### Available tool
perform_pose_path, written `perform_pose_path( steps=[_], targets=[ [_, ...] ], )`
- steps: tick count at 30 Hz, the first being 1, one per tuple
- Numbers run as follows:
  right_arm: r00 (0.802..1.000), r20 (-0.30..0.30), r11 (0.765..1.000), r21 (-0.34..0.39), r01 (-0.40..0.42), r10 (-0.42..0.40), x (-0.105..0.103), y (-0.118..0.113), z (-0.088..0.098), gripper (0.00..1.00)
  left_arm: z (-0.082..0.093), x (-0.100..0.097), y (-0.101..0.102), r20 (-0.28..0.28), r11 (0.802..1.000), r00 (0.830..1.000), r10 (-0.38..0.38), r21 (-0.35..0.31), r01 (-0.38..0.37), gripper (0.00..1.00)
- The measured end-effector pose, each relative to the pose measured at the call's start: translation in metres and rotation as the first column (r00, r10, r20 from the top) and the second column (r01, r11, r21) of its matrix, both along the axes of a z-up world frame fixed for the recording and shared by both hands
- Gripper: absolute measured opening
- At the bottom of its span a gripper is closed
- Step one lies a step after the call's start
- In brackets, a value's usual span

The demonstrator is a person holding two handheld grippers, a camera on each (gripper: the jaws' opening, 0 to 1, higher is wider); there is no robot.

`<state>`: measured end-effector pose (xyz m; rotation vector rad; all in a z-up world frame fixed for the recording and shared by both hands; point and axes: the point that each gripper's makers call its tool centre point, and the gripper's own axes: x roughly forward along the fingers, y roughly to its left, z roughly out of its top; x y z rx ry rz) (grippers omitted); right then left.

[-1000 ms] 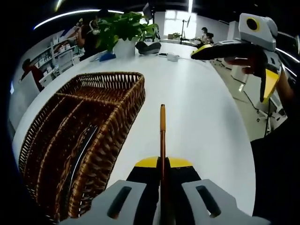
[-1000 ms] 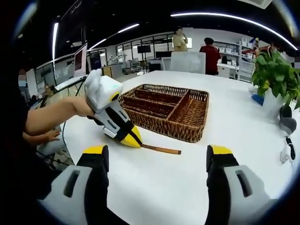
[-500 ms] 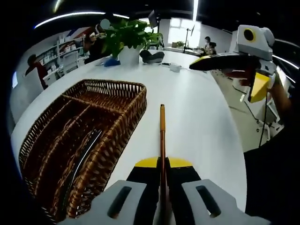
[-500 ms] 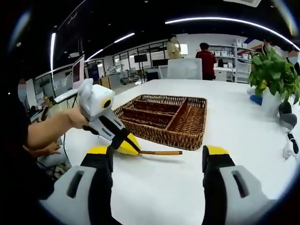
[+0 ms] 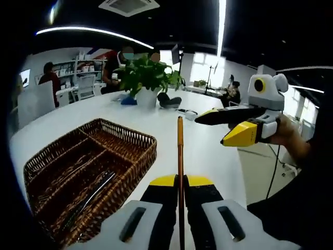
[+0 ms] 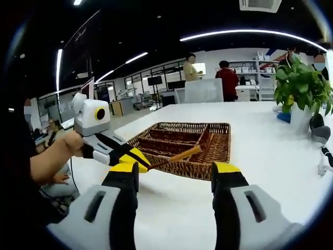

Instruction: Arrange the knives, forks, and spoons in their matching storage slots by inserting each utensil handle-first until every utensil is classified and aligned in the correct compartment

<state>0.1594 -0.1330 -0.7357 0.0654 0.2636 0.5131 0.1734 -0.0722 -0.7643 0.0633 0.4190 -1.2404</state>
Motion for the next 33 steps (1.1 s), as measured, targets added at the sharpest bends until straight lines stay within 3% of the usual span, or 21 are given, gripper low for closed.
perform_pose_path(
  steps=[4, 8, 11, 16, 19, 22, 33],
  targets=[
    [0.999, 0.053, 0.996, 0.085, -0.009, 0.005, 0.003, 0.009, 0.015, 0.44, 0.019, 0.001, 0.007, 0.023, 0.996, 0.997, 0.070, -0.059, -0.069, 0.04],
    [0.998, 0.063, 0.992, 0.127, -0.029, 0.021, 0.003, 0.017, 0.023, 0.40, 0.033, -0.001, 0.014, 0.033, 0.985, 0.990, 0.136, -0.114, -0.132, 0.04],
    [0.996, 0.088, 0.981, 0.187, -0.048, 0.032, 0.003, 0.026, 0.032, 0.31, 0.039, -0.004, 0.018, 0.048, 0.975, 0.982, 0.183, -0.135, -0.175, 0.04],
    [0.995, 0.068, 0.964, 0.252, -0.081, 0.066, 0.006, 0.044, 0.033, 0.26, 0.046, -0.008, 0.022, 0.044, 0.958, 0.972, 0.233, -0.181, -0.221, 0.04],
    [0.994, 0.065, 0.957, 0.270, -0.101, 0.086, 0.006, 0.053, 0.034, 0.22, 0.047, -0.009, 0.025, 0.041, 0.954, 0.969, 0.246, -0.188, -0.234, 0.04],
    [0.991, 0.059, 0.936, 0.327, -0.135, 0.122, 0.004, 0.063, 0.036, 0.20, 0.049, -0.012, 0.026, 0.030, 0.951, 0.969, 0.245, -0.204, -0.234, 0.04],
    [0.990, 0.031, 0.910, 0.390, -0.138, 0.137, 0.006, 0.075, 0.035, 0.12, 0.058, -0.017, 0.026, 0.058, 0.950, 0.970, 0.237, -0.220, -0.220, 0.04]
  ],
)
